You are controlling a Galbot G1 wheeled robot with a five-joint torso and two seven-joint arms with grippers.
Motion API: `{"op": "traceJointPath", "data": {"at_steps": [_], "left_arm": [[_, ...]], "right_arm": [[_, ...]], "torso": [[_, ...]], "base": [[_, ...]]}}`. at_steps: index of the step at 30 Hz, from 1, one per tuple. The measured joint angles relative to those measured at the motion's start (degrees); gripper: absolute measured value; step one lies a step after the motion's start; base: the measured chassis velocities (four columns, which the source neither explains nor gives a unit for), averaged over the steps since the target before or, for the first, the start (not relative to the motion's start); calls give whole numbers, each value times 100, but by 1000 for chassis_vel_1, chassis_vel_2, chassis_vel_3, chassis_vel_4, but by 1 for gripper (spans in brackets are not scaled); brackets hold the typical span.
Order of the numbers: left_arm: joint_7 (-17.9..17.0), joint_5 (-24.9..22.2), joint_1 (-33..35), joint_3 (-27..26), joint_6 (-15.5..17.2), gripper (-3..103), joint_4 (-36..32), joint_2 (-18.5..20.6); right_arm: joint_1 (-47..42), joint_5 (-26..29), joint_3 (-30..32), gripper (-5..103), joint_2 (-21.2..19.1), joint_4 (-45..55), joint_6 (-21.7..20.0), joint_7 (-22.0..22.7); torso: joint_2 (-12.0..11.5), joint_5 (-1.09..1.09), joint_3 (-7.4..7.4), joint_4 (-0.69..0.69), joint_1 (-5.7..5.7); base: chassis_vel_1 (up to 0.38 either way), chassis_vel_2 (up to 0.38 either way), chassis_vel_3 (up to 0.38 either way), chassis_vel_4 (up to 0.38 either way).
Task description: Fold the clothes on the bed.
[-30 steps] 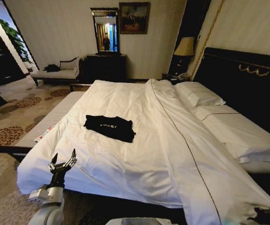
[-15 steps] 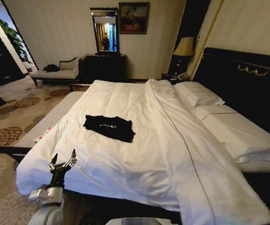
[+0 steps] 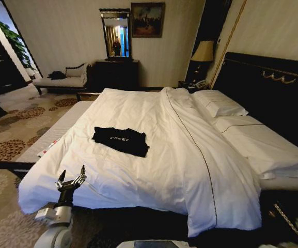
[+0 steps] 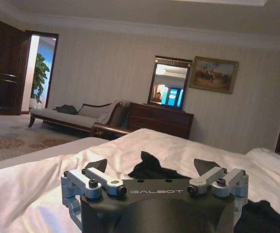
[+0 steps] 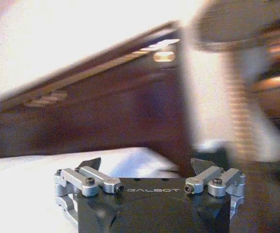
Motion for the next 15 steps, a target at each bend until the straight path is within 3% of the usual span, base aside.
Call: {"op": "traceJointPath", "data": {"at_steps": [1,5,6,9,15], "left_arm": [[0,0,0,0,0,100,0,0],[-34,271,186,78,105,100,-118,-11],[-34,271,186,78,105,100,-118,-11],[-37,475,387,174,120,100,-352,-6],[24,680,600,363,125,100,-783,97]], "right_arm": [[0,0,0,100,0,0,0,0],[7,529,-631,100,-235,497,-139,-1331],[7,529,-631,100,-235,497,-139,-1331],[-17,783,-1041,100,-360,990,-473,-1937],[-60,579,-1761,100,-602,1836,-950,-2736]], "torso": [[0,0,0,0,0],[0,1,0,1,0],[0,1,0,1,0],[0,0,0,0,0],[0,0,0,0,0]], "base": [[0,0,0,0],[0,0,0,0],[0,0,0,0],[0,0,0,0],[0,0,0,0]]}}
